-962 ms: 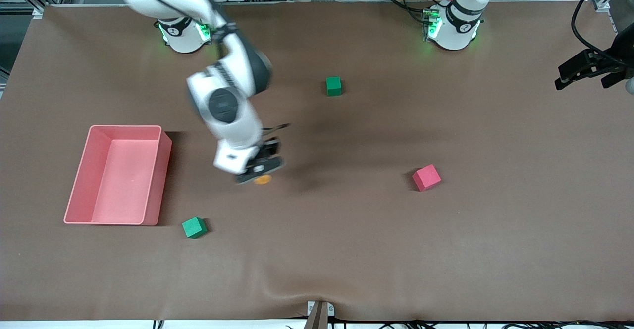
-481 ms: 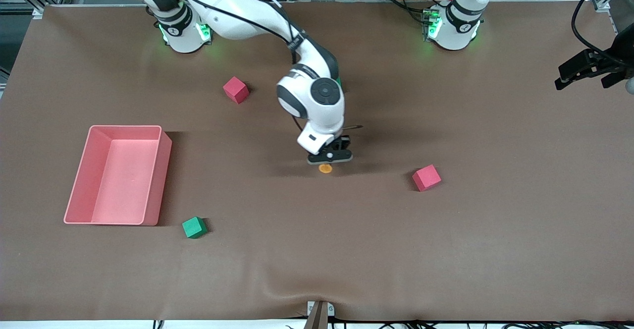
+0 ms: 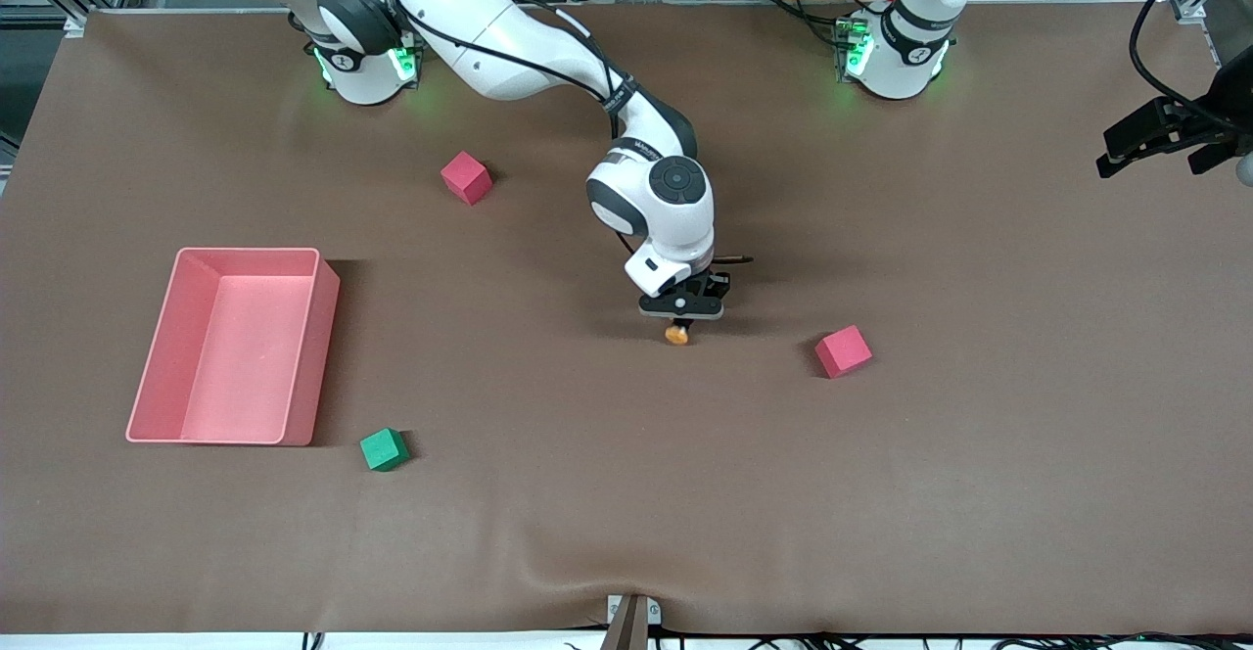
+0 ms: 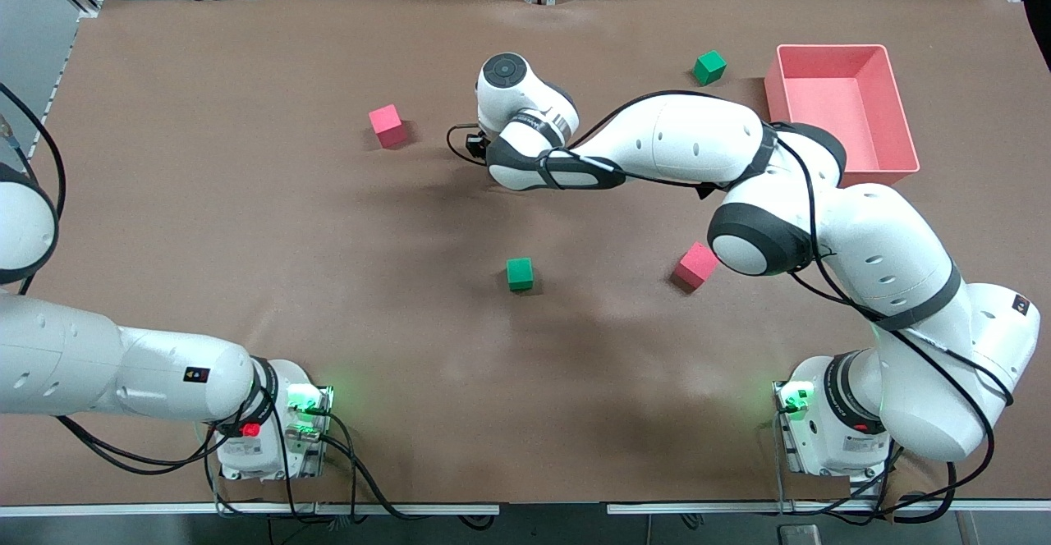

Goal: Place and upright button with both arms
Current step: 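Lower the button onto the table and open the right gripper, then grasp the button with the left gripper while the right gripper withdraws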

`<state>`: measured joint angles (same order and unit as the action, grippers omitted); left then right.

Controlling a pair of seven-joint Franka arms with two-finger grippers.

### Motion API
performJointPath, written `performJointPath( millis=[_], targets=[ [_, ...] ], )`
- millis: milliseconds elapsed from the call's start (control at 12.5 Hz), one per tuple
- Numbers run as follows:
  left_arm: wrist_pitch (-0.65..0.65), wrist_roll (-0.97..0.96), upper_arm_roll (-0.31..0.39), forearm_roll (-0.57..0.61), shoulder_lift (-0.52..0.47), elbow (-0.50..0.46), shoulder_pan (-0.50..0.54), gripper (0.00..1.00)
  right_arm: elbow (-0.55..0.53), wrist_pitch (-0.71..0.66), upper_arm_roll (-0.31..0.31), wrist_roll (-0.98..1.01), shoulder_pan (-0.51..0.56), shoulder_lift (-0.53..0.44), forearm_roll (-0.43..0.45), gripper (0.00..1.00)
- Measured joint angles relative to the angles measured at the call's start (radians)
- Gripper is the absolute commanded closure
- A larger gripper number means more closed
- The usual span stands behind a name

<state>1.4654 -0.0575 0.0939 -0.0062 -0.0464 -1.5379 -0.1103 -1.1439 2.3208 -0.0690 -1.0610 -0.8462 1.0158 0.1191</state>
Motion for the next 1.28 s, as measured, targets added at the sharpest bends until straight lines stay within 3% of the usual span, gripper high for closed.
performJointPath(
  millis=[321,801,1042,1282],
  targets=[
    [0.000,0.000,0.000,0.000,0.000,0.000,0.000,0.00,0.044,-0.110,0.021,0.008,0.027,-0.029,0.000,0.00],
    [0.002,0.000,-0.010,0.000,0.044,0.000,-0.011,0.00,0.046,-0.392,0.020,0.192,0.166,-0.175,0.000,0.00],
    [0.012,0.000,-0.013,0.000,0.122,0.007,-0.017,0.00,-0.082,-0.417,0.028,0.485,0.217,-0.262,0.003,0.00],
    [0.026,0.000,-0.022,0.000,0.193,0.027,-0.025,0.00,-0.291,-0.423,0.035,0.869,0.374,-0.420,0.004,0.00]
  ],
)
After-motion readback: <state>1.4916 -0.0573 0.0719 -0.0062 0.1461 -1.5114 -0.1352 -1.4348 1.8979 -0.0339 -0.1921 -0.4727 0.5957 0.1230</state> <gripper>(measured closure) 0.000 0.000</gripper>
